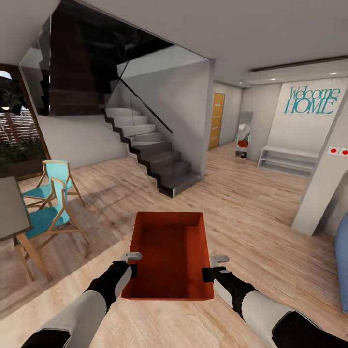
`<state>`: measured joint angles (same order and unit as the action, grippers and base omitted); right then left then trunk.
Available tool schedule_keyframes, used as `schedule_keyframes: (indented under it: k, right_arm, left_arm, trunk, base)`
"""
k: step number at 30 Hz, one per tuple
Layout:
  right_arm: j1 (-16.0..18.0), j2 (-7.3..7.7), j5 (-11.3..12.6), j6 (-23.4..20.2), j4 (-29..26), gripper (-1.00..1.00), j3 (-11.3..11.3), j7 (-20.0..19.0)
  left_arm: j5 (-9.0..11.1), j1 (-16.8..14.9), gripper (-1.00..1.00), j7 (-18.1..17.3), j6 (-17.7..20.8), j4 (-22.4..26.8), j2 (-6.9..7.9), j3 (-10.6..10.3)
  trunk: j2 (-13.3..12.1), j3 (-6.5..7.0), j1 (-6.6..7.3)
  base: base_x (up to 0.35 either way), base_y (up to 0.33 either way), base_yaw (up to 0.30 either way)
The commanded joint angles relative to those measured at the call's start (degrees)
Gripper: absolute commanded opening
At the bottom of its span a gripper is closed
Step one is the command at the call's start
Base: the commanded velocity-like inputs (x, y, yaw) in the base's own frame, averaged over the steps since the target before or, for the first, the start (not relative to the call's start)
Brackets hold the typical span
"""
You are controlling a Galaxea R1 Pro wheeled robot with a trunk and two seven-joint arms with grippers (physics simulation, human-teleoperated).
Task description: Move the two storage containers from the living room to the garage. In the garage, place one container on the floor and stack the other container on top of it (either order is fine).
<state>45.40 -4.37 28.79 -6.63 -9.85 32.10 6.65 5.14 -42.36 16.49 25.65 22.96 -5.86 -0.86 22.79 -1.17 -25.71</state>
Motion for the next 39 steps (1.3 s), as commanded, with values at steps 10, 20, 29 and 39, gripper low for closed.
schedule_keyframes:
  k: [10,20,29,39]
  right_arm:
    - [0.0,0.32,0.0,-0.3,0.0,-1.0,-0.1,5.5]
    - [0.0,0.32,0.0,-0.3,0.0,-1.0,-0.1,5.5]
    - [0.0,0.32,0.0,-0.3,0.0,-1.0,-0.1,5.5]
    - [0.0,0.32,0.0,0.7,0.0,-1.0,-0.2,5.5]
  left_arm:
    - [-0.7,0.0,-1.0,0.7,0.5,0.2,0.06,0.3]
    - [-0.7,0.0,-1.0,0.7,0.5,0.2,0.06,0.3]
    - [-0.7,-0.1,-1.0,0.7,0.5,0.2,0.06,0.3]
    - [-0.7,0.0,-1.0,0.7,0.5,0.2,0.06,0.3]
  trunk:
    - [0.1,-0.12,-0.07]
    - [0.1,-0.12,-0.07]
    - [0.1,-0.12,-0.07]
    - [0.1,-0.12,-0.07]
  base:
    - [0.322,0.0,-0.242]
    - [0.322,0.0,-0.242]
    - [0.322,0.0,-0.241]
    - [0.322,0.0,-0.221]
